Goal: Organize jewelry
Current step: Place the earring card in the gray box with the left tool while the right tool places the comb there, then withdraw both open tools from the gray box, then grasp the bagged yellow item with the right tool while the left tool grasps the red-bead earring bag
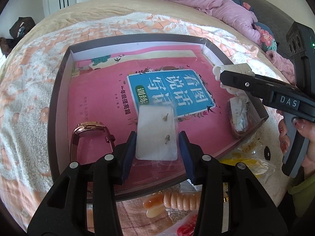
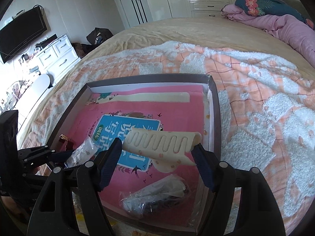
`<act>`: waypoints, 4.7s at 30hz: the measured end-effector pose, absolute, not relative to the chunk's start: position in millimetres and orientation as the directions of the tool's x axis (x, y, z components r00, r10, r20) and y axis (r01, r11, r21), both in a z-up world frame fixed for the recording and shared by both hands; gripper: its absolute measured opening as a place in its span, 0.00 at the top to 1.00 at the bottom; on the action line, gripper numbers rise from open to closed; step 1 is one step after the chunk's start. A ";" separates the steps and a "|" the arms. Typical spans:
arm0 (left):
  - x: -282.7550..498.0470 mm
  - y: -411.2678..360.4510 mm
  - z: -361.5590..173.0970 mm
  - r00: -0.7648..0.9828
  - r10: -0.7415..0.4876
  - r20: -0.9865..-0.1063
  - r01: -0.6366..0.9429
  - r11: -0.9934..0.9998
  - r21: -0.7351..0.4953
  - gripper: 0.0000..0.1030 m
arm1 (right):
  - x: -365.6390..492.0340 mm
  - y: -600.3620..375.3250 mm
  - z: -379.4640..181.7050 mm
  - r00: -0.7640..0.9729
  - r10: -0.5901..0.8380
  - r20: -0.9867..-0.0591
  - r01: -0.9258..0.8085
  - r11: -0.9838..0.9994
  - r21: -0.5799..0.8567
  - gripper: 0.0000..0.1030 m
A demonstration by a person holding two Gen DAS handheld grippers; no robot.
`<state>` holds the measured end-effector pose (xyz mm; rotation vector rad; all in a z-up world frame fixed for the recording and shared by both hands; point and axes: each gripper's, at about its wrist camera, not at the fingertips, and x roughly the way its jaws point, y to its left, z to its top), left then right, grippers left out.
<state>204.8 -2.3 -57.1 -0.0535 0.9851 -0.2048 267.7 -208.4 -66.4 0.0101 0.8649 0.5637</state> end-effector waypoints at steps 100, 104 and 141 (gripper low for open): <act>44.2 31.4 37.8 0.715 -0.112 -0.690 0.029 0.991 -0.131 0.09 | 83.3 -249.4 24.4 0.595 0.574 -0.563 -0.586 0.789 0.186 0.04; 40.0 31.2 29.8 0.700 -0.113 -0.706 0.028 0.991 -0.131 0.09 | 81.2 -244.8 15.4 0.575 0.568 -0.589 -0.590 0.786 0.182 0.04; 77.3 -3.6 -57.7 0.550 -0.165 -0.819 0.106 0.986 -0.128 0.09 | 118.2 -215.3 -50.9 0.445 0.546 -0.709 -0.624 0.758 0.192 0.05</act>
